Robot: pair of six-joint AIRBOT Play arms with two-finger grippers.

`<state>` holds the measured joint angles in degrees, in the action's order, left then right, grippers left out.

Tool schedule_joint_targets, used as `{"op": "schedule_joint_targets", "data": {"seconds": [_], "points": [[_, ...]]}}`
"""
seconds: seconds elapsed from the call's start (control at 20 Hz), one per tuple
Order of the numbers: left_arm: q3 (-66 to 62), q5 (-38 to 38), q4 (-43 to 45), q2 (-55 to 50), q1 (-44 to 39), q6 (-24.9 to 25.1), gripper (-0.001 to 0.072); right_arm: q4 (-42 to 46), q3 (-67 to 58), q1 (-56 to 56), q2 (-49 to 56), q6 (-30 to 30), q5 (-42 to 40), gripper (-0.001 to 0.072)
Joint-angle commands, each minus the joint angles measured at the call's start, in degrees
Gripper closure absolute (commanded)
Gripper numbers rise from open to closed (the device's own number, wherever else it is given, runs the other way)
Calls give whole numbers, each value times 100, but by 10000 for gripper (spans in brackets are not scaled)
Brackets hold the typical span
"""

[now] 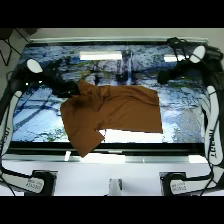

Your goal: Fold the shirts.

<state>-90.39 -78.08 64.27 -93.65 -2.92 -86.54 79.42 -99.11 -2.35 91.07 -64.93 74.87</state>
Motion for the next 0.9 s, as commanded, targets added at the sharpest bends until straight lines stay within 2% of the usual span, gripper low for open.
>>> {"op": "schedule_joint_targets", "data": {"seconds": [0.0, 0.05, 0.1, 0.15, 0.2, 0.25, 0.3, 0.45, 0.7, 0.75, 0.8, 0.85], "points": [[905, -741, 577, 649, 693, 243, 124, -544, 138, -927, -83, 533, 1615, 233], [1541, -632, 577, 944, 901, 247, 254, -804, 332, -1106, -96, 682, 1945, 233], [2184, -409, 557, 1213, 1069, 247, 332, -931, 568, -1180, -120, 767, 2116, 233], [2811, -133, 505, 1440, 1209, 247, 327, -944, 826, -1172, -142, 826, 2184, 229], [3386, 129, 315, 1617, 1333, 254, 264, -946, 1075, -1161, -164, 879, 2170, 196], [3814, 350, 26, 1703, 1410, 350, 81, -966, 1300, -1163, -173, 931, 2138, 128], [4074, 514, -234, 1709, 1421, 529, 80, -964, 1519, -1163, -179, 984, 2072, 117], [4339, 1008, -664, 1596, 1270, 595, 185, -960, 2024, -1163, -179, 990, 1921, 117], [4336, 1368, -739, 1272, 986, 590, 189, -638, 3130, -1163, -437, 931, 1353, 117], [4336, 1478, -739, 1257, 953, 590, 301, -643, 3322, -1163, -476, 920, 1294, 115], [4323, 1554, -745, 1261, 931, 590, 480, -640, 3497, -1163, -485, 920, 1287, 100], [4297, 1576, -741, 1270, 931, 597, 621, -619, 3687, -1163, -485, 920, 1263, 97]]}}
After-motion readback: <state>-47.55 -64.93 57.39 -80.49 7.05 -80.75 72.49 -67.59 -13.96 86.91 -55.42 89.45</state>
